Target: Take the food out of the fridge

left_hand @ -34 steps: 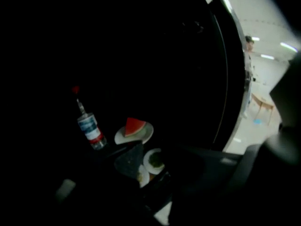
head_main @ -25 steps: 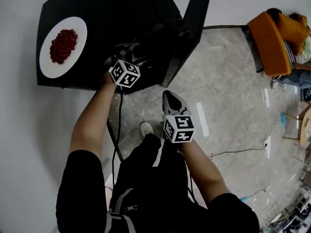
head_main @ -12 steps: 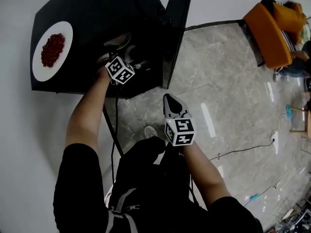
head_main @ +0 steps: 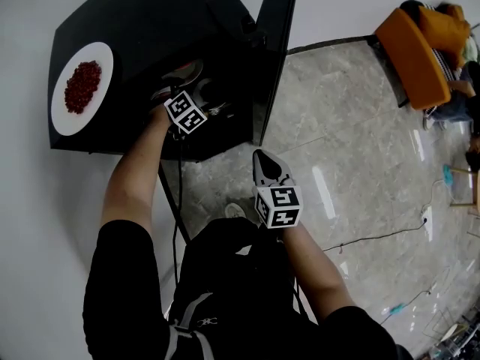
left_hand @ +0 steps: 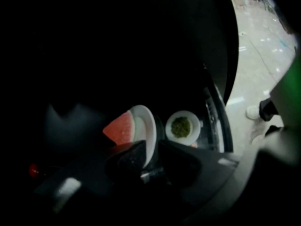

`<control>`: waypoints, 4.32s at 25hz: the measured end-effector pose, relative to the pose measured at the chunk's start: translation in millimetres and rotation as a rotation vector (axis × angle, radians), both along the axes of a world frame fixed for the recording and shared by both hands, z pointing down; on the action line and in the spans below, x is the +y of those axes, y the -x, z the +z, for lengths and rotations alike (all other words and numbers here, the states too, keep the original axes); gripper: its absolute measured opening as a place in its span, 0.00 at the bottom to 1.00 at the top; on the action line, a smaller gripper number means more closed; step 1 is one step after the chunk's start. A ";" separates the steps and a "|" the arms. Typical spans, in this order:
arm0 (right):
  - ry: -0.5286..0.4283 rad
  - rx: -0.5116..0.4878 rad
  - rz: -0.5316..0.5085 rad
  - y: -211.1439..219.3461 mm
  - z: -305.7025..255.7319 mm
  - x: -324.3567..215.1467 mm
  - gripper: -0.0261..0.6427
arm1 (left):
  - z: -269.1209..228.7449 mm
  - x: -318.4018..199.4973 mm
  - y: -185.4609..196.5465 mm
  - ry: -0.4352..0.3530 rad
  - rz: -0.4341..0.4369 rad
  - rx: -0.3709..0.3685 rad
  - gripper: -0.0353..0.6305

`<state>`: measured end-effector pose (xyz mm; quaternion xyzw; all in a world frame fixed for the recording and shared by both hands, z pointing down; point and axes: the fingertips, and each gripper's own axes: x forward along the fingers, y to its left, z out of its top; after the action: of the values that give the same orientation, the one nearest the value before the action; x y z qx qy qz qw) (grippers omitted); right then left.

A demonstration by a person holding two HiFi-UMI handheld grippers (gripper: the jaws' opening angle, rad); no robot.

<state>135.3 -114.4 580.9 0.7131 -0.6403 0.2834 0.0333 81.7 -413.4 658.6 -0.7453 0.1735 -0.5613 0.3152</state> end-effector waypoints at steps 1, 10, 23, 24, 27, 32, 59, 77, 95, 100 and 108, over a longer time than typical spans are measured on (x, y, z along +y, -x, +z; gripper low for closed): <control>0.002 -0.002 0.004 -0.8 0.7 -0.5 0.03 | 0.9 -1.7 0.3 0.000 0.000 -0.004 0.17; 0.026 -0.041 0.010 0.9 4.9 -9.9 0.03 | 5.4 -5.2 -3.1 0.027 0.079 -0.065 0.12; 0.045 -0.053 -0.003 6.0 -0.9 -12.6 0.03 | 4.6 3.6 1.4 0.094 0.089 -0.098 0.10; 0.047 -0.055 -0.004 7.0 -1.8 -11.1 0.03 | 4.3 6.6 3.7 0.099 0.089 -0.102 0.10; 0.054 -0.062 -0.010 10.6 -3.5 -6.6 0.03 | 4.0 19.6 10.4 0.119 0.090 -0.114 0.10; 0.060 -0.100 -0.029 21.3 -7.6 -4.4 0.03 | 1.9 51.5 19.8 0.148 0.097 -0.116 0.11; 0.096 -0.079 -0.204 35.0 -24.6 -8.4 0.03 | -28.0 129.9 59.1 0.174 -0.306 0.298 0.20; 0.165 -0.079 -0.233 41.0 -10.3 8.2 0.03 | -15.3 106.0 81.7 1.095 -1.359 1.904 0.24; 0.181 -0.053 -0.256 32.1 -9.1 -4.9 0.03 | -28.2 105.4 87.0 1.314 -1.280 2.055 0.06; 0.173 -0.046 -0.266 32.3 -12.5 -10.5 0.03 | -31.4 118.8 85.0 1.371 -1.228 2.057 0.06; 0.175 -0.040 -0.271 33.4 -14.4 -10.4 0.03 | -43.7 139.0 90.9 1.429 -1.160 2.135 0.07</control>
<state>101.8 -124.8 566.5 0.6086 -0.7043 0.3453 0.1203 -9.1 -274.3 614.9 -0.6266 0.2852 0.2521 -0.6800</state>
